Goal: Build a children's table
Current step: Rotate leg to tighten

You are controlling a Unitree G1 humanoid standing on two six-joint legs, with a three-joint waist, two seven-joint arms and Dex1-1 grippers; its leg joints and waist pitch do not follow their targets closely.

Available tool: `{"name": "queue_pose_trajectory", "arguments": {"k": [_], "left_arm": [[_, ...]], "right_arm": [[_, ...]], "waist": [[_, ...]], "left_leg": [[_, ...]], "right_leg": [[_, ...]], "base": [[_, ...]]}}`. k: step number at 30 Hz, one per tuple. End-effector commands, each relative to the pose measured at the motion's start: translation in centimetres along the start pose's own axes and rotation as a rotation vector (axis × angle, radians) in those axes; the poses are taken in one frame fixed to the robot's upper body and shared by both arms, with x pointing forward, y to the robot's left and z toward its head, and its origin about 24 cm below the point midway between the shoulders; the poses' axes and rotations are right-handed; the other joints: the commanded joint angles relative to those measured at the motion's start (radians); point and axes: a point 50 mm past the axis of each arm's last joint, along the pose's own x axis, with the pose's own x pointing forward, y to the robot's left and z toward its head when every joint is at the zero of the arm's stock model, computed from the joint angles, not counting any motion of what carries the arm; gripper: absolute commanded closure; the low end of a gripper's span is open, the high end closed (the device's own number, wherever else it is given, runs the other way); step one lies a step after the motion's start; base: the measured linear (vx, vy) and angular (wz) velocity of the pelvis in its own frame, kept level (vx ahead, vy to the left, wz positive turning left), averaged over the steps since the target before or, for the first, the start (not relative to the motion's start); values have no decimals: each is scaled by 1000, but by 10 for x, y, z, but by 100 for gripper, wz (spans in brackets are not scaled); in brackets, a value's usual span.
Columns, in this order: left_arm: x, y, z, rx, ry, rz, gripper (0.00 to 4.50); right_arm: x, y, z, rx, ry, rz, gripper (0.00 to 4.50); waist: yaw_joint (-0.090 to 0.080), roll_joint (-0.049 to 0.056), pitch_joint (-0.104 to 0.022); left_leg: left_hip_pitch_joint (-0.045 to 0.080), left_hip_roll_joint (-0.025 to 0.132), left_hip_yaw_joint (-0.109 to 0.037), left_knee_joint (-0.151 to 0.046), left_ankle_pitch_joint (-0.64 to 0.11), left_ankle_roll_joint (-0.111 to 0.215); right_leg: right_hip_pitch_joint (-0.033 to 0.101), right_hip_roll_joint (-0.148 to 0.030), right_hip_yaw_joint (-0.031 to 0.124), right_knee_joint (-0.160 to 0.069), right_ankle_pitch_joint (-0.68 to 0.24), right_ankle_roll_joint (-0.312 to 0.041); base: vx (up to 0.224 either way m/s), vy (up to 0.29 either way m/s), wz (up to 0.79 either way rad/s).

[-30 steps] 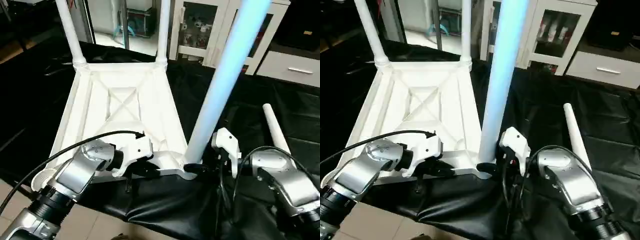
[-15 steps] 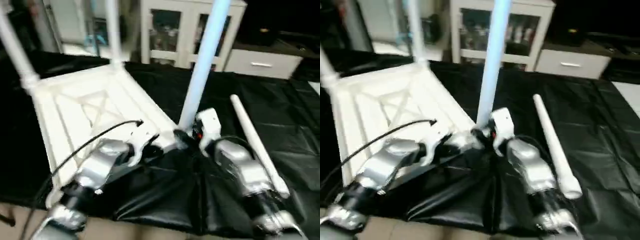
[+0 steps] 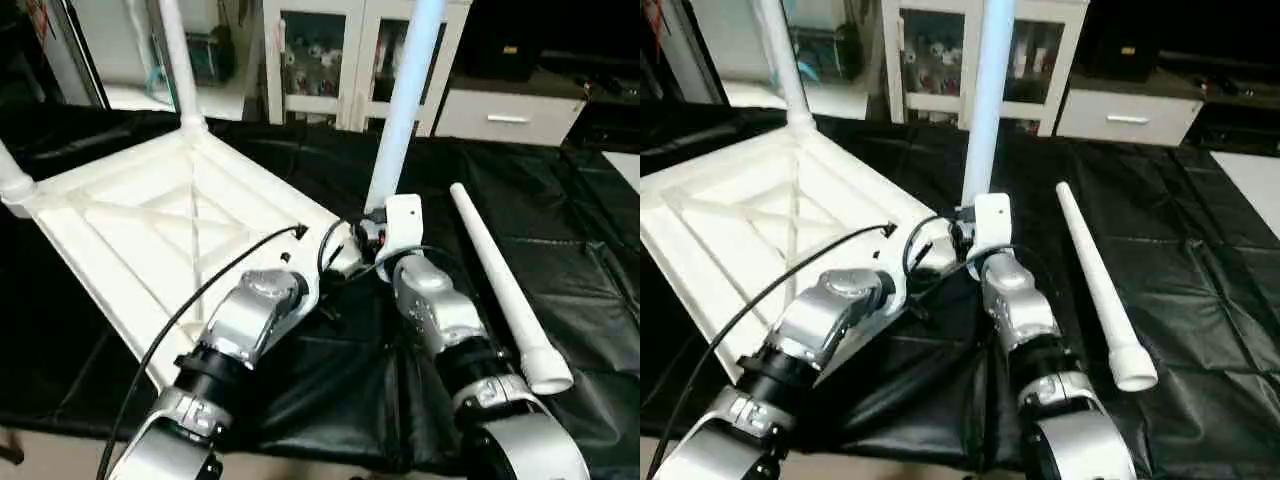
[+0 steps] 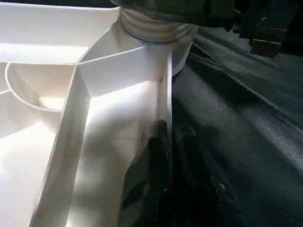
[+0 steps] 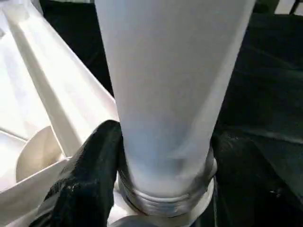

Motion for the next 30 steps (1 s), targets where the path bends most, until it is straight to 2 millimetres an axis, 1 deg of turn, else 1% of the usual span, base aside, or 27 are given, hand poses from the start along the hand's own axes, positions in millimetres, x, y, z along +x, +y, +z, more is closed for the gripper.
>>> {"name": "queue_pose_trajectory", "arguments": {"k": [1, 2, 3, 4, 5, 6, 7, 8, 10, 11, 12, 13, 14, 15, 16, 17, 18, 19, 20, 21, 22, 23, 24, 25, 27, 30], "left_arm": [[-5, 9, 11, 33, -39, 50, 450], [-7, 9, 10, 50, -40, 37, 450], [-8, 9, 10, 65, -44, 25, 450], [-10, 9, 9, 83, -45, 13, 450], [-10, 9, 9, 95, -45, 5, 450], [-13, 8, 7, 117, -41, -29, 450], [-14, 6, 6, 132, -36, -53, 450], [-18, 5, 4, 171, -40, -91, 450], [-23, 5, -1, 205, -26, -138, 450], [-28, 6, -5, 221, -13, -168, 450], [-29, 6, -5, 224, -11, -174, 450], [-35, 7, -10, 234, 8, -218, 450], [-39, 7, -12, 259, 6, -256, 450], [-42, 8, -15, 266, 15, -282, 450], [-46, 9, -17, 278, 23, -307, 450], [-49, 9, -18, 304, 22, -341, 450], [-54, 9, -20, 315, 30, -382, 450], [-54, 9, -20, 315, 30, -382, 450], [-60, 7, -21, 355, 23, -454, 450], [-63, 6, -21, 376, 16, -482, 450], [-67, 4, -22, 384, 13, -528, 450], [-71, 2, -22, 386, 15, -567, 450], [-73, 1, -22, 383, 19, -589, 450], [-74, 0, -23, 382, 25, -607, 450], [-75, 0, -23, 388, 34, -624, 450], [-76, -1, -23, 397, 41, -655, 450]], "right_arm": [[-2, 7, -27, 44, 102, 52, 142], [-2, 8, -18, 43, 59, 87, 128], [-3, 8, -14, 32, 43, 107, 128], [-4, 8, -9, 22, 28, 131, 128], [-5, 8, -7, 14, 20, 146, 97], [-7, 6, -2, 5, 6, 160, 97], [-9, 4, 1, -2, -4, 168, 86], [-13, 0, 6, -16, -15, 189, 84], [-20, -7, 12, -42, -24, 228, 79], [-26, -13, 17, -54, -26, 272, 60], [-28, -14, 17, -56, -26, 280, 48], [-38, -23, 23, -90, -27, 356, 48], [-47, -27, 25, -115, -18, 418, 42], [-53, -30, 27, -139, -8, 469, 24], [-61, -33, 27, -180, 9, 533, 24], [-70, -36, 27, -230, 32, 589, 3], [-76, -41, 25, -275, 58, 624, 3], [-76, -41, 25, -275, 58, 624, 0], [-86, -46, 24, -320, 98, 670, 0], [-89, -47, 23, -329, 112, 689, 0], [-93, -50, 22, -352, 137, 700, 0], [-96, -53, 21, -379, 159, 717, 0], [-98, -54, 20, -397, 175, 727, 0], [-100, -55, 18, -407, 198, 742, 0], [-102, -55, 16, -426, 225, 756, 0], [-100, -51, 11, -456, 243, 765, 0]], "waist": [[14, 2, -54], [18, 3, -57], [18, 1, -60], [19, 0, -61], [24, 0, -58], [26, -2, -58], [34, -2, -62], [44, -2, -63], [50, -1, -66], [59, 1, -63], [64, 1, -63], [70, 2, -60], [76, 5, -61], [81, 5, -59], [86, 5, -60], [93, 6, -55], [96, 4, -56], [95, 3, -53], [97, 8, -53], [99, 3, -55], [101, 4, -54], [103, 5, -57], [104, 4, -57], [107, 6, -56], [110, 6, -54], [110, 5, -54]], "left_leg": [[-9, 79, -39, -85, -256, 22], [-11, 81, -38, -84, -227, 33], [-15, 80, -37, -82, -207, 40], [-25, 80, -35, -81, -166, 56], [-23, 80, -32, -80, -160, 67], [-23, 79, -32, -78, -158, 68], [-24, 80, -31, -77, -135, 71], [-24, 79, -29, -75, -96, 78], [-23, 80, -26, -72, -74, 82], [-17, 81, -22, -74, -63, 94], [-18, 83, -22, -74, -63, 94], [-15, 84, -22, -77, -74, 90], [-11, 88, -21, -77, -77, 86], [-11, 87, -21, -78, -81, 85], [-8, 88, -20, -77, -83, 83], [-3, 88, -17, -79, -104, 77], [-3, 87, -17, -80, -116, 72], [-7, 87, -16, -82, -129, 64], [-8, 84, -18, -82, -136, 58], [-6, 84, -18, -81, -138, 54], [-7, 85, -19, -81, -135, 55], [-5, 87, -19, -80, -123, 49], [-4, 87, -19, -81, -119, 49], [0, 88, -16, -80, -121, 47], [3, 86, -14, -80, -130, 44], [-1, 85, -17, -81, -143, 33]], "right_leg": [[36, -122, 76, -68, -320, -157], [35, -120, 75, -64, -301, -164], [36, -119, 75, -62, -285, -167], [39, -116, 76, -55, -242, -177], [35, -117, 76, -58, -251, -177], [35, -118, 76, -58, -263, -175], [38, -117, 78, -53, -261, -171], [37, -114, 78, -53, -235, -166], [33, -113, 81, -43, -190, -172], [28, -107, 80, -40, -160, -181], [31, -107, 79, -39, -160, -180], [29, -105, 78, -41, -173, -175], [27, -105, 80, -40, -178, -170], [27, -102, 79, -41, -183, -166], [27, -101, 80, -41, -182, -159], [21, -98, 81, -45, -193, -154], [24, -100, 81, -45, -207, -152], [25, -103, 84, -47, -238, -146], [25, -104, 83, -49, -257, -145], [27, -104, 83, -53, -277, -135], [27, -105, 84, -53, -279, -136], [25, -103, 84, -48, -261, -143], [25, -102, 84, -47, -254, -147], [20, -102, 85, -49, -248, -156], [19, -99, 86, -50, -251, -160], [23, -101, 84, -52, -278, -153]], "base": [[0, 0, 0], [0, 0, 0], [0, 0, 0], [0, 0, 0], [0, 0, 0], [0, 0, 0], [0, 0, 0], [0, 0, 0], [0, 0, 0], [0, 0, 0], [0, 0, 0], [0, 0, 0], [0, 0, 0], [0, 0, 0], [0, 0, 0], [0, 0, 0], [0, 0, 0], [0, 0, 0], [0, 0, 0], [0, 0, 0], [0, 0, 0], [0, 0, 0], [0, 0, 0], [0, 0, 0], [0, 0, 0], [0, 0, 0]]}}
